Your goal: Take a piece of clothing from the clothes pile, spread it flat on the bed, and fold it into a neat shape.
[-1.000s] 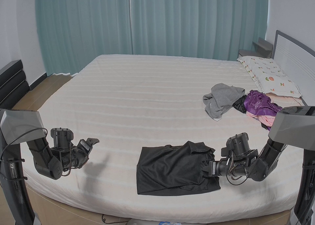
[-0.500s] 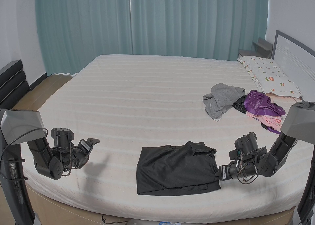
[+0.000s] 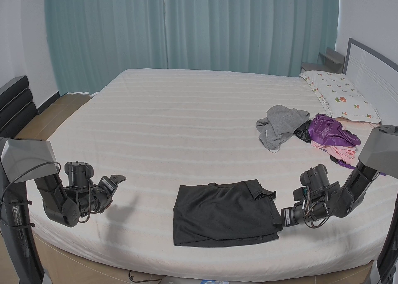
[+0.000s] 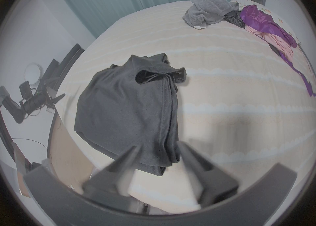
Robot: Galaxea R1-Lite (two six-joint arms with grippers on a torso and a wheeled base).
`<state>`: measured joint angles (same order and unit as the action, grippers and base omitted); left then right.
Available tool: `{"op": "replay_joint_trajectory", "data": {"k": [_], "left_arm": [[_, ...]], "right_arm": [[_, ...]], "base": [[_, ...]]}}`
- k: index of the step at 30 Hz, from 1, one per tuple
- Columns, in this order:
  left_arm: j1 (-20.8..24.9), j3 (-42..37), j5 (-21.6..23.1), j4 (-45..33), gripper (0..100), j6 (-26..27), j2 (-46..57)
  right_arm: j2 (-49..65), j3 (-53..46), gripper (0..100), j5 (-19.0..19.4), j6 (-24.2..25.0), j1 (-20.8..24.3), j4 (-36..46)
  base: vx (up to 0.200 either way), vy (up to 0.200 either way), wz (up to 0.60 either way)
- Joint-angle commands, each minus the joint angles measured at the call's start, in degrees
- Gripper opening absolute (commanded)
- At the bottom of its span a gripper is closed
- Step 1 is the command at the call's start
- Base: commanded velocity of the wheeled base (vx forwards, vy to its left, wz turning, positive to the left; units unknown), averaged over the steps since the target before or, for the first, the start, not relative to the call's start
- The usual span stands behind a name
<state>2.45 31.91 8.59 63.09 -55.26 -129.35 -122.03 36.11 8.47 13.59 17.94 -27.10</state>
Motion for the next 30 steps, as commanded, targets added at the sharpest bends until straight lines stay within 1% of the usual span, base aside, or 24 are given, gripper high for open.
{"op": "replay_joint_trajectory", "data": {"k": [1,4,7,8,9,11,12,14,17,19,23,26,28,29,30], "left_arm": [[0.01,-0.01,0.02,0.02,100,-0.02,-0.11],[0.01,-0.01,0.02,0.02,100,-0.02,-0.11],[0.10,-0.01,0.02,0.02,100,-0.02,-0.11],[0.10,-0.01,0.02,0.02,100,-0.02,-0.11],[0.01,-0.01,-0.07,0.02,100,-0.02,-0.11],[0.10,-0.01,-0.07,0.02,100,-0.02,-0.11],[0.10,-0.01,-0.07,0.02,100,-0.02,-0.11],[0.10,-0.01,-0.07,0.02,100,0.06,-0.11],[0.10,-0.01,-0.07,0.02,100,0.06,-0.20],[0.10,-0.01,-0.07,0.02,100,0.06,-0.20],[0.10,-0.01,-0.07,0.02,100,-0.02,-0.11],[0.10,-0.01,-0.07,0.02,100,-0.02,-0.11],[0.10,-0.01,-0.07,0.02,100,-0.02,-0.11],[0.10,0.08,-0.07,0.02,100,-0.02,-0.11],[0.10,0.08,-0.07,0.02,100,0.06,-0.11]], "right_arm": [[0.83,0.63,100,0.67,0.82,0.25,-0.06],[1.09,1.60,100,0.84,1.88,-0.01,-0.32],[-0.58,3.97,100,1.28,5.74,1.22,-0.41],[-0.67,4.06,100,1.28,5.92,1.30,-0.41],[-2.60,5.29,100,1.02,8.29,2.89,-0.94],[-3.92,6.08,100,0.84,10.67,4.12,-2.17],[-3.92,6.08,100,0.84,10.67,4.12,-2.17],[-5.33,6.96,100,0.84,14.53,6.05,-4.98],[-6.91,8.98,100,0.84,18.49,7.02,-7.18],[-8.40,11.44,100,0.84,22.09,7.37,-8.32],[-11.30,15.31,100,1.81,24.82,7.54,-8.67],[-13.76,19.17,100,1.55,25.17,7.72,-8.67],[-13.76,19.17,100,1.55,25.17,7.72,-8.67],[-17.28,23.74,100,0.23,26.22,7.28,-8.67],[-18.16,25.59,100,-2.06,27.80,7.10,-8.76]], "base": [[0.000,0.000,0.00],[0.000,0.000,0.00],[0.000,0.000,0.00],[0.000,0.000,0.00],[0.000,0.000,0.00],[0.000,0.000,0.00],[0.000,0.000,0.00],[0.000,0.000,0.00],[0.000,0.000,0.00],[0.000,0.000,0.00],[0.000,0.000,0.00],[0.000,0.000,0.00],[0.000,0.000,0.00],[0.000,0.000,0.00],[0.000,0.000,0.00]]}}
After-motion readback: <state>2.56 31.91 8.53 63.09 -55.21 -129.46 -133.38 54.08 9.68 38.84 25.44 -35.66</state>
